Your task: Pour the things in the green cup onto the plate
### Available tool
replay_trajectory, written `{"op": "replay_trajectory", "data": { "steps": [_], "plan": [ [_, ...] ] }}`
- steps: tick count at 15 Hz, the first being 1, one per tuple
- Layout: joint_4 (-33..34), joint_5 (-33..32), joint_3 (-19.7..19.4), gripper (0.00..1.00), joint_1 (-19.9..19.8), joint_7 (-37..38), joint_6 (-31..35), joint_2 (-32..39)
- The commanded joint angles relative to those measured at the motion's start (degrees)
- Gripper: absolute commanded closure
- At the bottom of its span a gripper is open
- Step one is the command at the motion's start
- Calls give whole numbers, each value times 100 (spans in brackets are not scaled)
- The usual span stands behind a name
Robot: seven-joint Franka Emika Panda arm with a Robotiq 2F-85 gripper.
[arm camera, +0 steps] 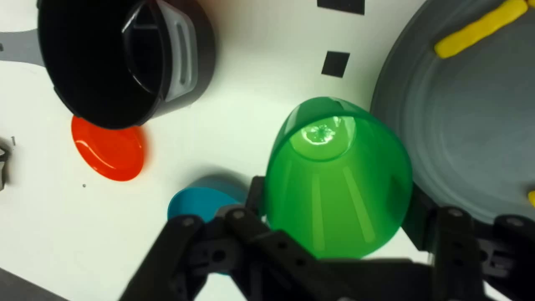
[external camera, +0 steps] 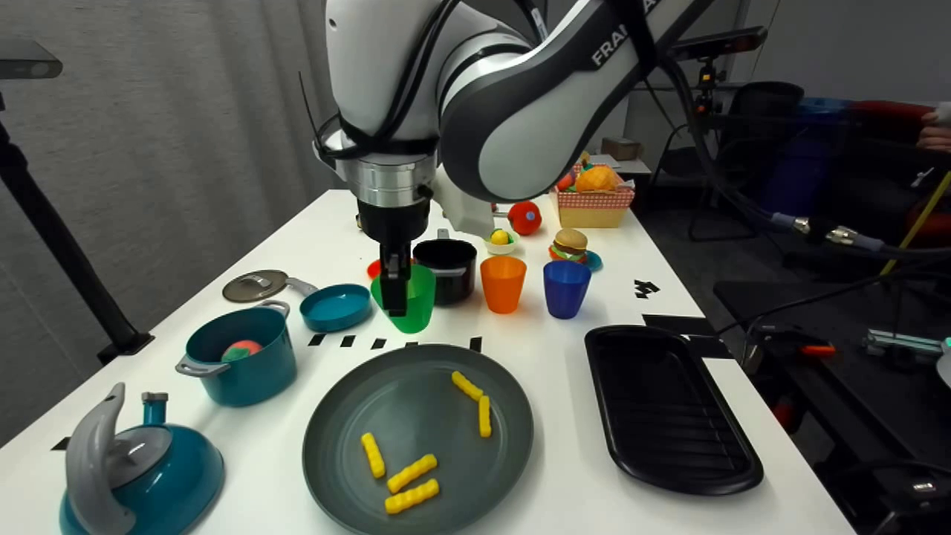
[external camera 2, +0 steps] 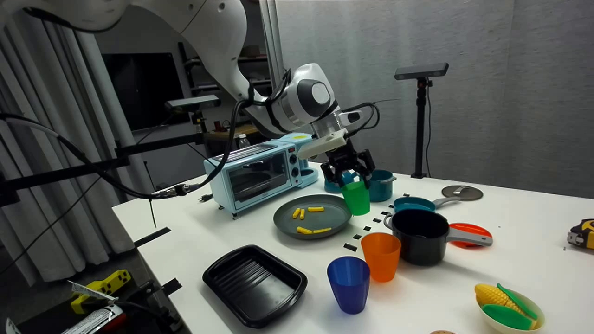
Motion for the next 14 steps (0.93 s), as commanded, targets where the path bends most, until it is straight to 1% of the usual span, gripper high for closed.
{"op": "replay_trajectory", "data": {
  "steps": [1,4,7,14],
  "plan": [
    [19,374,-320,49,118,410,969,249],
    [-56,503,-527,49,221,560,1472,397],
    [-95,686,-630,49,301,631,1733,502],
    [-77,976,-787,49,493,733,1849,577]
  ]
}}
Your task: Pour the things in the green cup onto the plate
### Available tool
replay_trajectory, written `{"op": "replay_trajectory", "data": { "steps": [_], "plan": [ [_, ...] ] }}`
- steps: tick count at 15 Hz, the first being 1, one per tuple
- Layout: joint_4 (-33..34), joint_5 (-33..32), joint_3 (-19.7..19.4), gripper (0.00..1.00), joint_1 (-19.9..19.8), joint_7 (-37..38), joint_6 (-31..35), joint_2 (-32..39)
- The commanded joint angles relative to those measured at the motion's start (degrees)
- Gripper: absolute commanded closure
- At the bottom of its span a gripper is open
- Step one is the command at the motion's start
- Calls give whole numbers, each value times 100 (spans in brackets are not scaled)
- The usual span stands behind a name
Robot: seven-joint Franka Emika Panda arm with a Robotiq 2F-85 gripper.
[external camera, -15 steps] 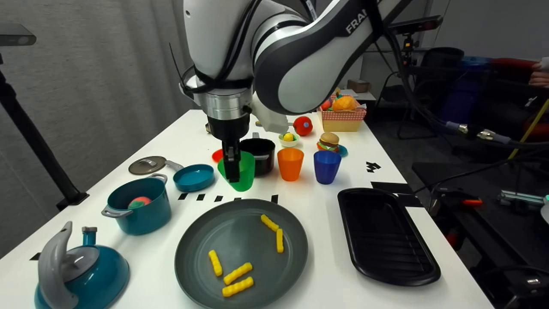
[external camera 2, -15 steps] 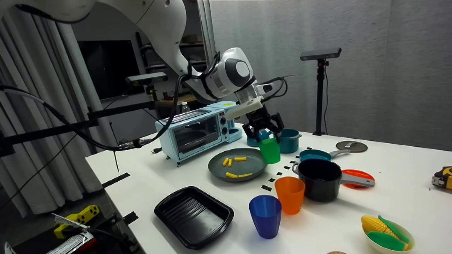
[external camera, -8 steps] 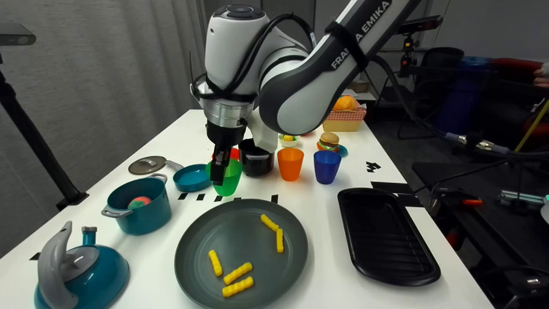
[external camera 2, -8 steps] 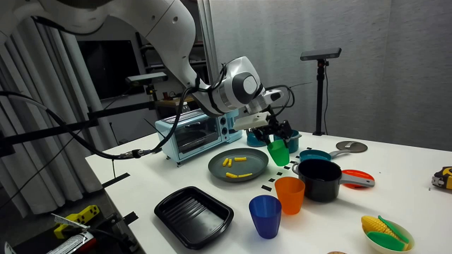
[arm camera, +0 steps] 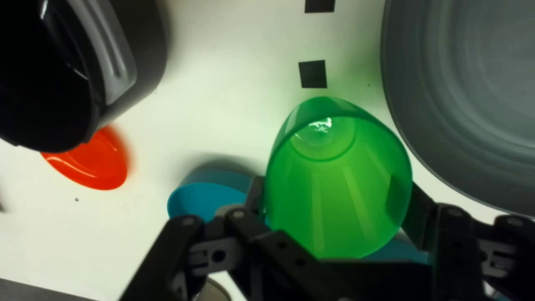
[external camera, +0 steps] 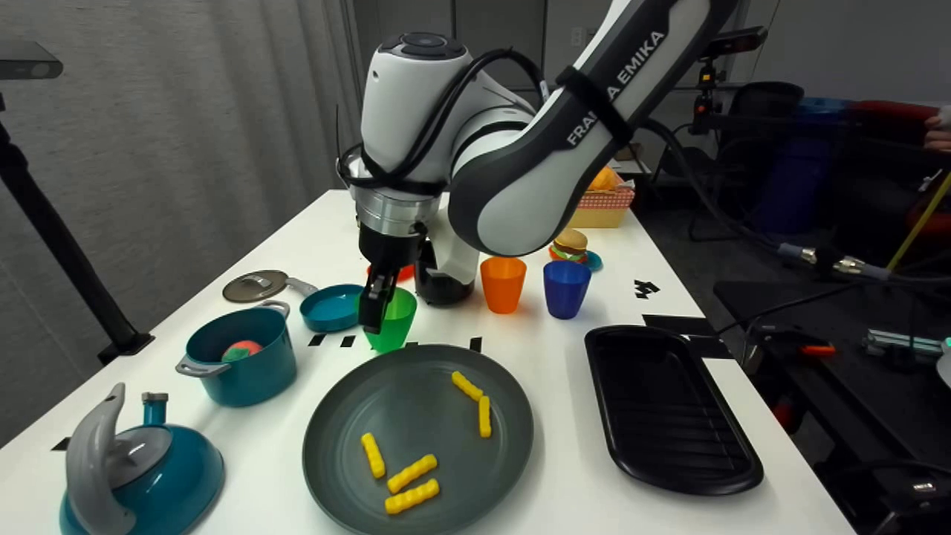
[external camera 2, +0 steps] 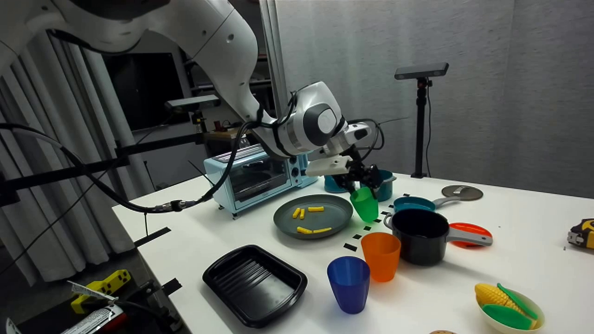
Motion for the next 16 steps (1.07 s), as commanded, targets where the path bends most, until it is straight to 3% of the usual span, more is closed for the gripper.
{"op": "replay_trajectory", "data": {
  "steps": [1,8,9,11,16],
  "plan": [
    [18,206,-191,49,192,79,180,45],
    [52,220,-282,49,280,178,112,77],
    [50,212,-295,9,290,184,101,80],
    [50,211,-301,0,293,178,87,83],
    [56,217,-300,0,291,175,71,83]
  ]
}}
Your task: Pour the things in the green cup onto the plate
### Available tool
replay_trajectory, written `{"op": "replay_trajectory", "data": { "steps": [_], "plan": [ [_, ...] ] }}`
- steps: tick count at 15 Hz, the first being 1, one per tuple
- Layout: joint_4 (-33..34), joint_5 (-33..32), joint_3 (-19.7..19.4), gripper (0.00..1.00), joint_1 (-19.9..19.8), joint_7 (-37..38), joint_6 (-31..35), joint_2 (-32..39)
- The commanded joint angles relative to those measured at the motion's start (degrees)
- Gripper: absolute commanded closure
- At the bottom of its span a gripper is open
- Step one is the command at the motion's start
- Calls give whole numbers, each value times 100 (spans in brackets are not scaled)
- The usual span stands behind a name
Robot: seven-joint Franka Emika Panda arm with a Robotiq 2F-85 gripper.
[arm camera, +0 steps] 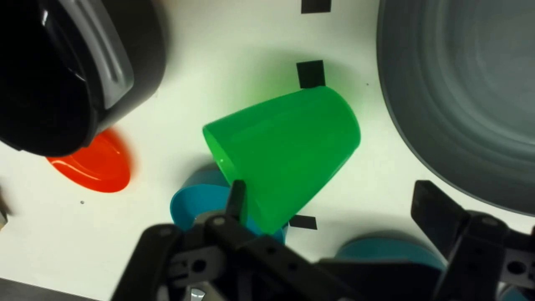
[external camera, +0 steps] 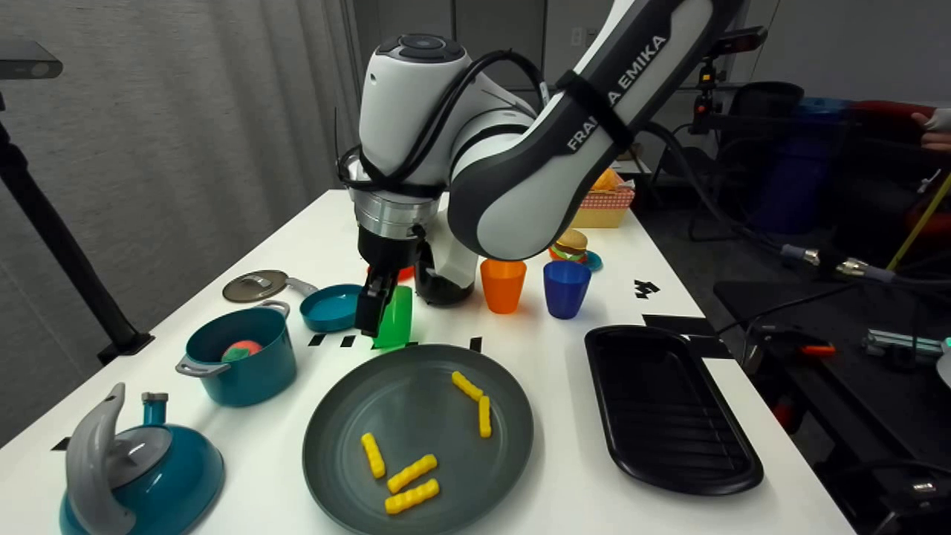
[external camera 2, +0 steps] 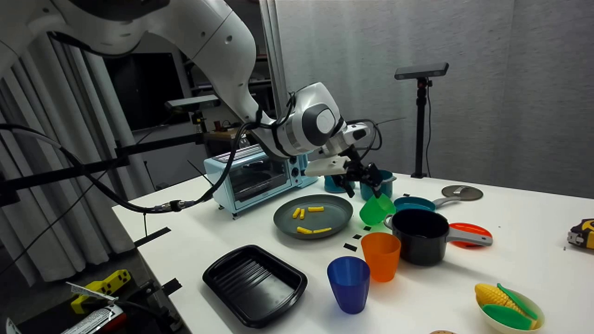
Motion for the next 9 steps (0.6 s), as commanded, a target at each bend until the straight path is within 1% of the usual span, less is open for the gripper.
{"op": "replay_trajectory", "data": {
  "steps": [1,6,9],
  "plan": [
    [52,168,-131,0,117,19,71,57],
    [73,143,-173,0,147,41,70,47],
    [25,45,-331,0,279,131,149,-47]
  ]
}}
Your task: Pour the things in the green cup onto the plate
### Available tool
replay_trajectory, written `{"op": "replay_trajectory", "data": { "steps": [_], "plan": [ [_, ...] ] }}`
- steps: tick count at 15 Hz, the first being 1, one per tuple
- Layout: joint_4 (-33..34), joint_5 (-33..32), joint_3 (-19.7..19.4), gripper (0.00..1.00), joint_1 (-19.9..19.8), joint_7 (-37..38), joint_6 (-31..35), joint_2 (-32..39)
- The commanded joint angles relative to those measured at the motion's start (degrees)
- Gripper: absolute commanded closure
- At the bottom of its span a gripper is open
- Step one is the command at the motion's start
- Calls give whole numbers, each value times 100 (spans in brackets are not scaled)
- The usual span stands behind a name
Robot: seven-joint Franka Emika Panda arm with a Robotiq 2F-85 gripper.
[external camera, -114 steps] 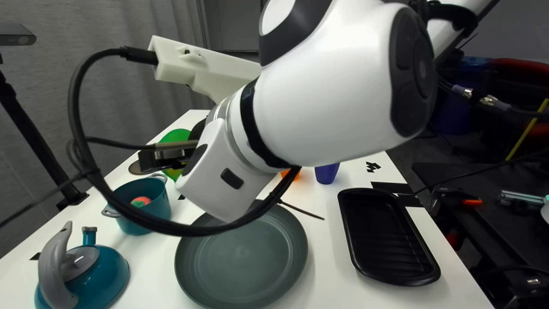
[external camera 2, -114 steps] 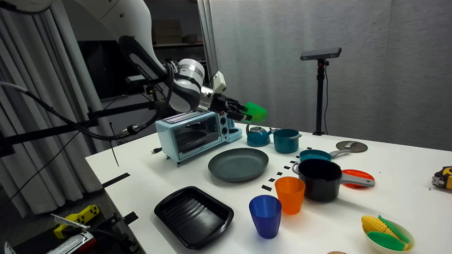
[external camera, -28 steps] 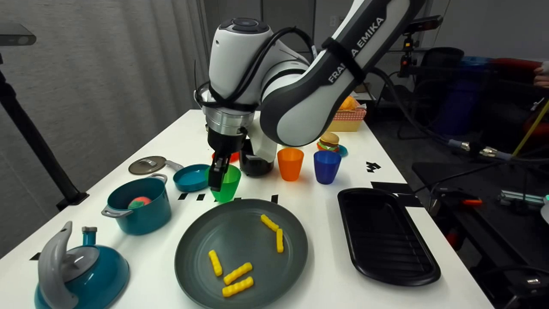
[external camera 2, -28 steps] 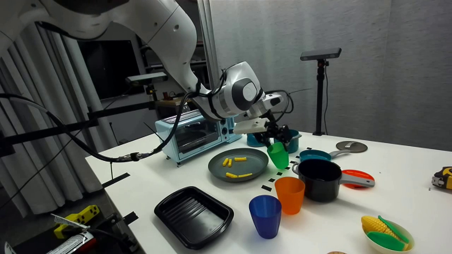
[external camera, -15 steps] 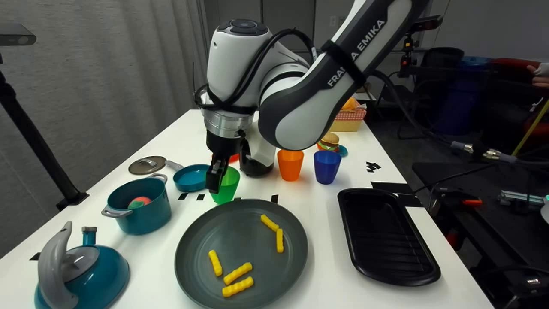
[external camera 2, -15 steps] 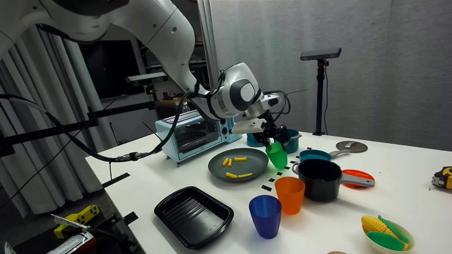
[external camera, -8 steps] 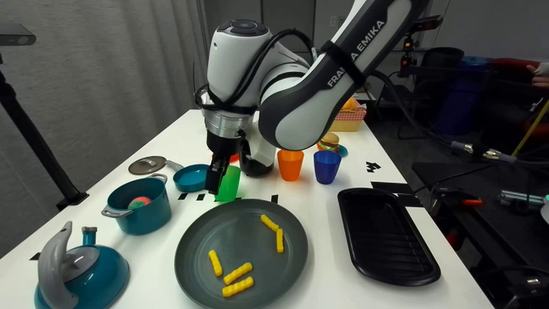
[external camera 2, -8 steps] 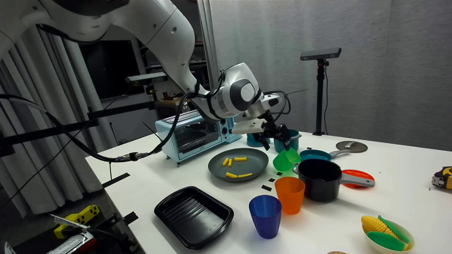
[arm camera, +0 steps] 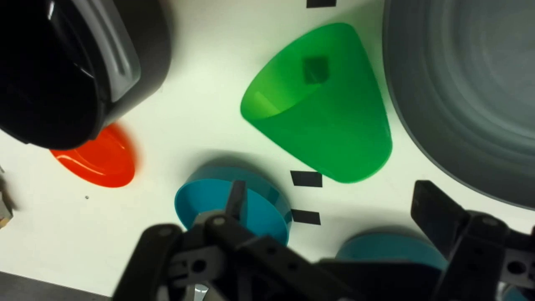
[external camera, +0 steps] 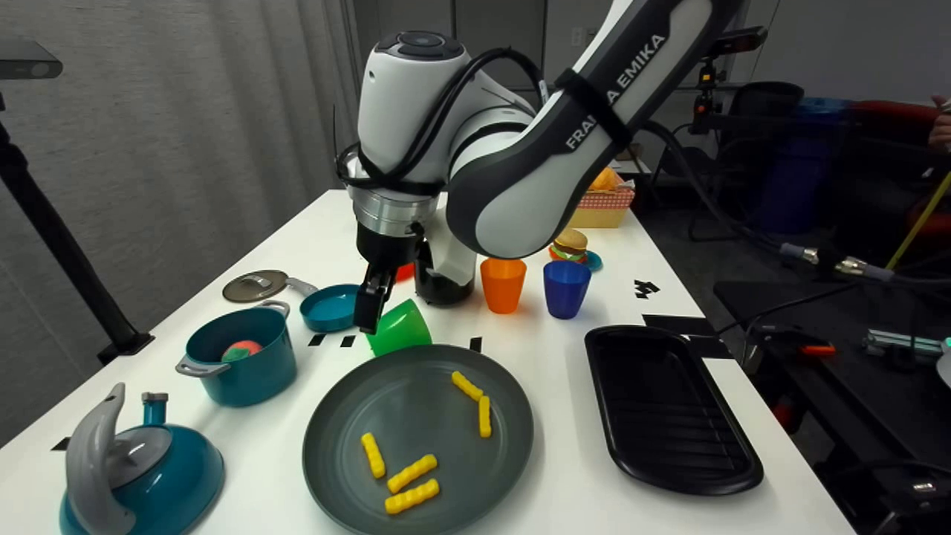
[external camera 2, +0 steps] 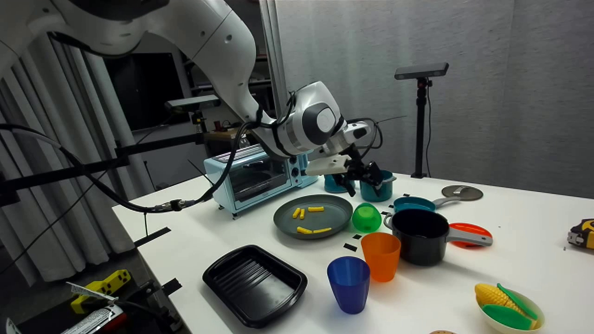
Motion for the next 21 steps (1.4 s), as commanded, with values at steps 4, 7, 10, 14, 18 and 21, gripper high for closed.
{"op": "replay_trajectory", "data": {
  "steps": [4,7,10,14,18,21],
  "plan": [
    [-87,-49,-524,0,492,258,194,-220],
    [-219,-70,-642,0,670,350,202,-426],
    [-470,-181,-711,0,877,395,204,-745],
    [-1043,-336,-679,0,1178,435,217,-1390],
    [-1833,-737,-610,0,1400,447,197,-2265],
    [-2348,-1144,-563,0,1478,583,134,-2852]
  ]
}}
